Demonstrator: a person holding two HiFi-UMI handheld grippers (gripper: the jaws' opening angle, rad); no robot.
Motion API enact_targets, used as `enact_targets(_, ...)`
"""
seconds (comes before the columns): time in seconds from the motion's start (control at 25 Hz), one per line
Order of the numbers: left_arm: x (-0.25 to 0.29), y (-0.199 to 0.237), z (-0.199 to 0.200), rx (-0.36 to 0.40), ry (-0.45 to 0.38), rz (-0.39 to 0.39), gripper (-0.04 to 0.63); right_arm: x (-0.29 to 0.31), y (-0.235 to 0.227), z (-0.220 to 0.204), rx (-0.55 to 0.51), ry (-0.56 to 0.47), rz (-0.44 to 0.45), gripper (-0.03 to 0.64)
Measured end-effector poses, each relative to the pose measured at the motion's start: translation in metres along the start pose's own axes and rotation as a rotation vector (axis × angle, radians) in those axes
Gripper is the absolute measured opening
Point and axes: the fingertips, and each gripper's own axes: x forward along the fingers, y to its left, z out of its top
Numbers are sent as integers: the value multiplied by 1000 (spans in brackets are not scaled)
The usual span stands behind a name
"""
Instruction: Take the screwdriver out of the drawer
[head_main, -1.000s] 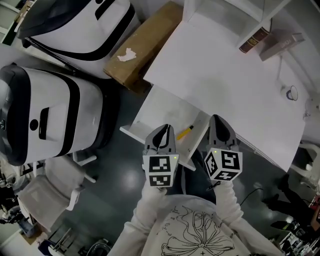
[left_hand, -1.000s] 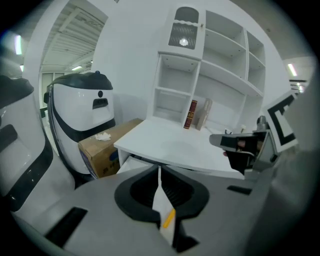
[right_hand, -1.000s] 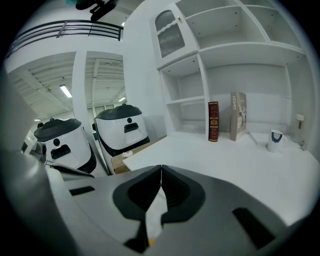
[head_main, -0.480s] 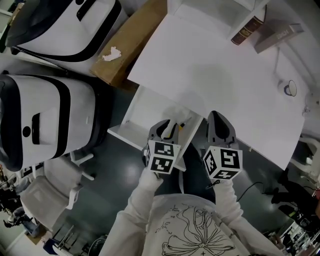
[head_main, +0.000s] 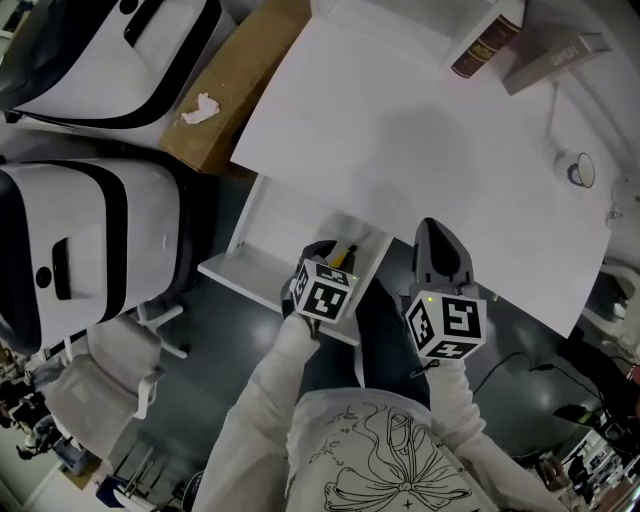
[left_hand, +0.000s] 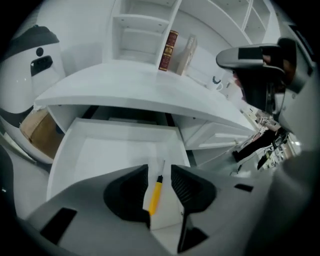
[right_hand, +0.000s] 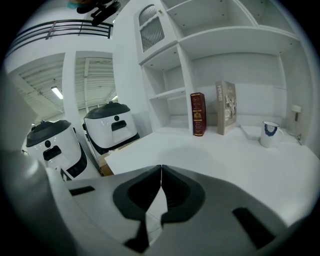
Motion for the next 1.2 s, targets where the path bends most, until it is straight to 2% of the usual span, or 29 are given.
enact_targets(0.2,35,-6,-22,39,125,-40,149,3,-13,-3,10,7,-13,3)
enact_targets(0.68,83,-8,-62,60,309,-83,170,14,-35,-19,24,44,-31,3)
enact_targets(1.2,108,0,-85,80,416,-83,169,23,-40,-35,29,78,-32,3)
